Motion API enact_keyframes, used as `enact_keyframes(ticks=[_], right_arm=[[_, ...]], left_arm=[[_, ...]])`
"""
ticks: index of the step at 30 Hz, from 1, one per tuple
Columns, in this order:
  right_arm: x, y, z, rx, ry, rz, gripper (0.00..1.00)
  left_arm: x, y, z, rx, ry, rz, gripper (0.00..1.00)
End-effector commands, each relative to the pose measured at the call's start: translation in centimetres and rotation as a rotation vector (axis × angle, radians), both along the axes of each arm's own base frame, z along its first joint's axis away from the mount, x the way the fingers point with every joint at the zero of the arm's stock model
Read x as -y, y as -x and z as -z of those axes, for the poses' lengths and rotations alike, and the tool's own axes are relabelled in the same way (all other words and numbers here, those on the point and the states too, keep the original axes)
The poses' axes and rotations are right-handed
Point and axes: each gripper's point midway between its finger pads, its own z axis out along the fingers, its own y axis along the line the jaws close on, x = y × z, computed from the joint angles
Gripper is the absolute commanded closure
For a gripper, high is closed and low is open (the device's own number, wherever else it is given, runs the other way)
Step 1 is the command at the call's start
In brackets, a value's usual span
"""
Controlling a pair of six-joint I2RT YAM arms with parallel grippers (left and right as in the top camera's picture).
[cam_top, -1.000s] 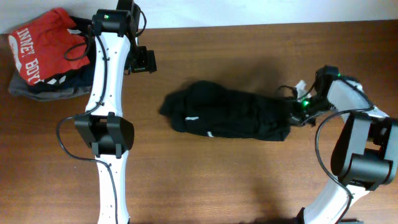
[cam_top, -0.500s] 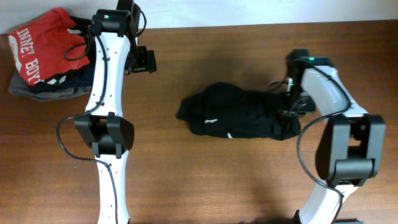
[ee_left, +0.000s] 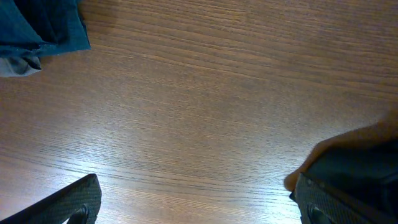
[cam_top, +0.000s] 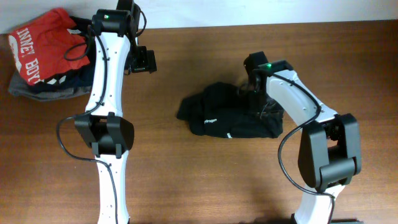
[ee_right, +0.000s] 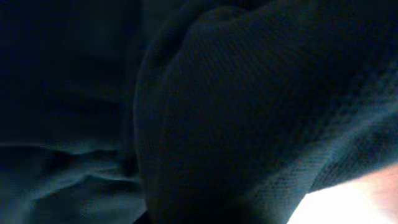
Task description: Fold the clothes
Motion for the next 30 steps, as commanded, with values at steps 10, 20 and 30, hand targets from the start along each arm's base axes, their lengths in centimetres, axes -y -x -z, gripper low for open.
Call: enact_keyframes(ticks=[10, 20, 30], right_arm=[[-4.6, 0.1, 0.8, -0.027, -0.211, -0.010, 0.50], [-9.9, -1.8, -0.9, 0.032, -0.502, -0.094, 0.51], [-4.5, -5.4, -8.5, 0.189, -0.434, -0.027, 0.70]], left_arm=[[0.2, 0.1, -0.7, 0.013, 0.009, 0.007, 0.01], [0.2, 0.1, -0.7, 0.013, 0.008, 0.007, 0.01], [0.2, 0.1, -0.7, 0.013, 0.008, 0.007, 0.01]])
